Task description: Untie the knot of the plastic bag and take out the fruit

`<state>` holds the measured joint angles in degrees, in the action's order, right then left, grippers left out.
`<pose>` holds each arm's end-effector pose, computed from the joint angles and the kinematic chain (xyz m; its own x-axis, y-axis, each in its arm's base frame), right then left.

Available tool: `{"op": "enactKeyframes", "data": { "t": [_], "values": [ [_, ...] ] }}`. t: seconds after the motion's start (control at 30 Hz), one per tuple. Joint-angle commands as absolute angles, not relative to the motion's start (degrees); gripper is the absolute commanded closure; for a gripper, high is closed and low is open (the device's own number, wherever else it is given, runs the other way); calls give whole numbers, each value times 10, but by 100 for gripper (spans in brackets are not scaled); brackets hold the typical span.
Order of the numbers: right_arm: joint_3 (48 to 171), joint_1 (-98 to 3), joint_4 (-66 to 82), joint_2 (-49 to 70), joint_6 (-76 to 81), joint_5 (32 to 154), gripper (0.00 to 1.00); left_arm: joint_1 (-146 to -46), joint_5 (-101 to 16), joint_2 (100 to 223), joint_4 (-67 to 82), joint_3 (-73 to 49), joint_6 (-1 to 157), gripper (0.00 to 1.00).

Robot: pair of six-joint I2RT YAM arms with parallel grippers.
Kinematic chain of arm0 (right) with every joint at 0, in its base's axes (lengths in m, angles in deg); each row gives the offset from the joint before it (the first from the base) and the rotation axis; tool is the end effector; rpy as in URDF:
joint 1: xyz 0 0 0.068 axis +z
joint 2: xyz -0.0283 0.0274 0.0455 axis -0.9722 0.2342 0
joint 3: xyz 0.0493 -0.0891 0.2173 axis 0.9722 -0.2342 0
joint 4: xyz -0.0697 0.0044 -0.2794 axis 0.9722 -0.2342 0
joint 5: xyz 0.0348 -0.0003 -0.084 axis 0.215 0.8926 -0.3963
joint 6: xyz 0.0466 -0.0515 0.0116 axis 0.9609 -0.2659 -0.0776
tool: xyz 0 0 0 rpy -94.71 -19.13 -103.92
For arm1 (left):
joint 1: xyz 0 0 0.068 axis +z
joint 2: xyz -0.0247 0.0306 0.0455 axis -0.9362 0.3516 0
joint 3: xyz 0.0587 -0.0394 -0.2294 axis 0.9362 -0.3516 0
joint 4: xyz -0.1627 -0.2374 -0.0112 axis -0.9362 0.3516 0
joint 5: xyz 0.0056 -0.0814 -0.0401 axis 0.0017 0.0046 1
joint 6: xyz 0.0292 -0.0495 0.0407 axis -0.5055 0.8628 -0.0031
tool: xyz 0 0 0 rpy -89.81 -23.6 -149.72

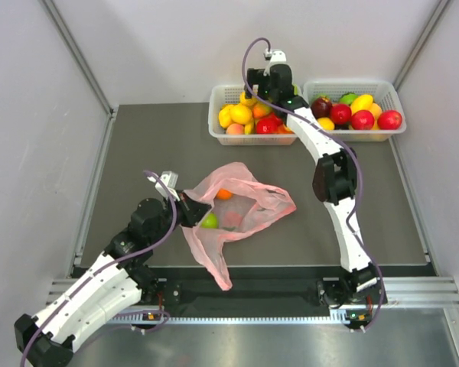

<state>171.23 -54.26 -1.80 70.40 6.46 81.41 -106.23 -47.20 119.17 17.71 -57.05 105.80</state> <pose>0.5603 0.2246 0.2652 -0.2840 0.0840 -0.9551 -0.2704 0.9487 0.1639 0.1844 -0.1427 0.2368 -0.5623 -0.3666 -0.7413 0.3786 0.6828 -0.6249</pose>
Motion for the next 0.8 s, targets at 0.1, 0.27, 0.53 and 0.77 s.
{"op": "enactKeyframes", "data": {
  "t": [0.1,0.27,0.53,0.77],
  "values": [
    [1659,-553,62,568,64,831,0,-1064,-485,1193,169,-543,1056,100],
    [1483,-546,28,367,51,843,0,-1064,-496,1200,162,-540,1052,100],
    [1038,-474,10,8,39,895,0,-1063,-481,1230,140,-521,1056,100],
    [874,-306,-50,-170,48,904,6,-1064,-459,1303,120,-479,1054,100]
  ]
}}
